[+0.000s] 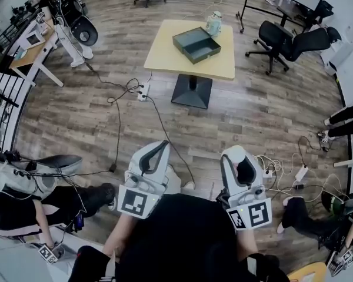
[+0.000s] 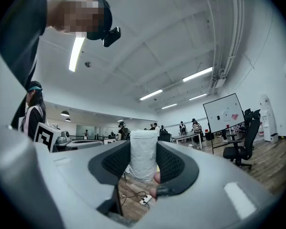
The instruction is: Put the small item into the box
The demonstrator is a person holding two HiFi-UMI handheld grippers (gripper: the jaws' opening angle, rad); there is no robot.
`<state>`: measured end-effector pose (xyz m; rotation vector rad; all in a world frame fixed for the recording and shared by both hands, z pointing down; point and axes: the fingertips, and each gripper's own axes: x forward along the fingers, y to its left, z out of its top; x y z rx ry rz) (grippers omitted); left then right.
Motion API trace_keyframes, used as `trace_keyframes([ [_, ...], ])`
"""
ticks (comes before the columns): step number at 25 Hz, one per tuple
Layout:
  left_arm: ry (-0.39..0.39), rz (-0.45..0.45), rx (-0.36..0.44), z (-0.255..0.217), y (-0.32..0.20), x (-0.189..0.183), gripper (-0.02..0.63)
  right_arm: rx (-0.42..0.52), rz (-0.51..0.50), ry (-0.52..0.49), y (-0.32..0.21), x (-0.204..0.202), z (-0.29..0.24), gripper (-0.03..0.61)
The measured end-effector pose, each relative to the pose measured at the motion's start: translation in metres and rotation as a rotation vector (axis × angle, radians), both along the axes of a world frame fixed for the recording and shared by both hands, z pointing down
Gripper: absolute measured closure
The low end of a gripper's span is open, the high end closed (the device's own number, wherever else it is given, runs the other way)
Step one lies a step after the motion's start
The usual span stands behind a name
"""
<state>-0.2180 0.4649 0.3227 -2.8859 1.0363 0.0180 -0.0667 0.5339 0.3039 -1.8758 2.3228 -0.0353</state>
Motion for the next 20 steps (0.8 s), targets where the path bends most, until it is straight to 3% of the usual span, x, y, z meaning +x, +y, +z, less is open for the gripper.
trace_keyframes([
  [11,0.021,0.018,-0.020,0.009,-0.020,0.011,0.612,-0.008,-0.003,-0.016,-0.015,0.003,0.007,0.407],
  [20,0.044,0.038,-0.030,0.010,-0.065,0.026,0.612,-0.042,0.027,0.007,-0.054,0.014,0.013,0.407],
])
